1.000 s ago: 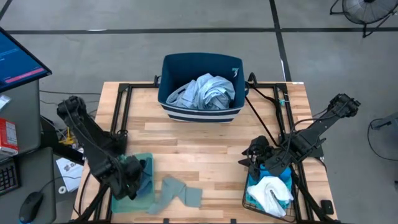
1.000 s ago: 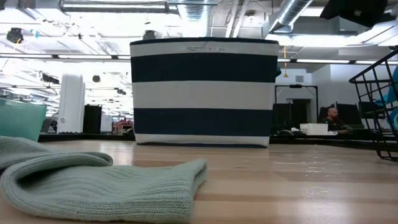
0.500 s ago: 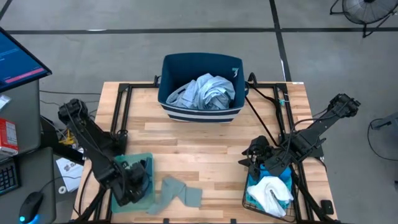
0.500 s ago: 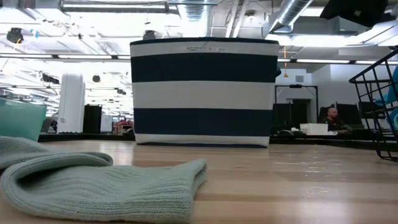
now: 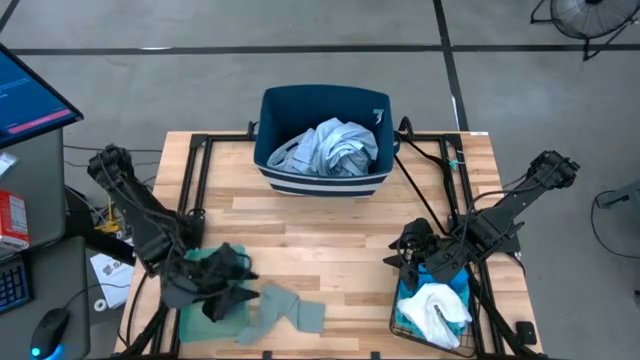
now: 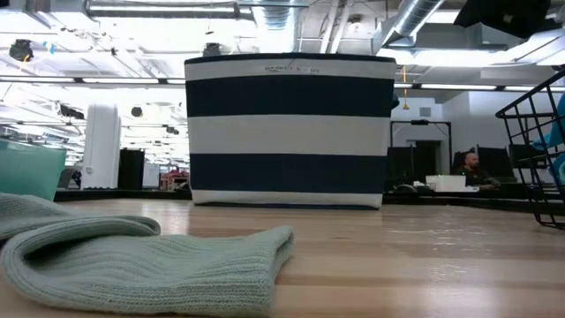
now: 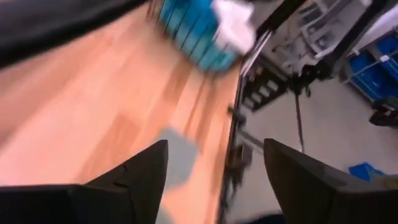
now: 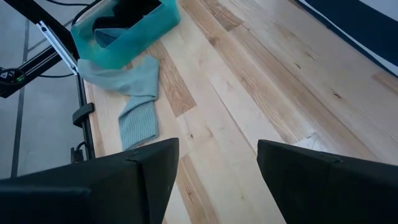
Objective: Pick & Place Cloths
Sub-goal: Put the gray sock into the green bin
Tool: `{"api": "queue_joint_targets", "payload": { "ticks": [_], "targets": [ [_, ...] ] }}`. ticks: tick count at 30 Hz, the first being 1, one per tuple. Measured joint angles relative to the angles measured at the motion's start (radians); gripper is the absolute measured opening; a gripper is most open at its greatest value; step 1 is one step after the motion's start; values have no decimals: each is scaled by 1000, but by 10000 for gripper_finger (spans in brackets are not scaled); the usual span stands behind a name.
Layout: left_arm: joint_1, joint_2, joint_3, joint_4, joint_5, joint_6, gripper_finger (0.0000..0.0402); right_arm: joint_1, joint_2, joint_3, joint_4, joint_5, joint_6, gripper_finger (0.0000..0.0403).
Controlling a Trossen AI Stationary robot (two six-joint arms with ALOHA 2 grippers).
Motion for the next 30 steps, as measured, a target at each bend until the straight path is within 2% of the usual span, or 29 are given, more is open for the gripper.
{"api": "queue_joint_targets", "payload": {
  "ticks": [3, 6, 11, 16, 23, 27, 30],
  "targets": [
    [80, 44, 0, 139, 12, 215, 249, 0, 0, 0, 0, 0, 0, 214],
    [177, 115, 0, 215, 95, 348, 247, 0, 0, 0, 0, 0, 0, 214],
    [302, 280, 0, 218, 295, 421, 242, 0, 0, 0, 0, -1, 0, 214],
    [333, 454, 0, 225, 463, 438, 242, 0, 0, 0, 0, -2, 0, 214],
    [307, 614, 0, 240, 481, 437, 241, 0, 0, 0, -2, -3, 0, 214],
    [296, 660, 2, 236, 476, 438, 241, 0, 0, 0, -4, -3, 0, 214],
    [293, 674, 4, 232, 476, 439, 221, 0, 0, 0, -7, -3, 0, 214]
  ]
}}
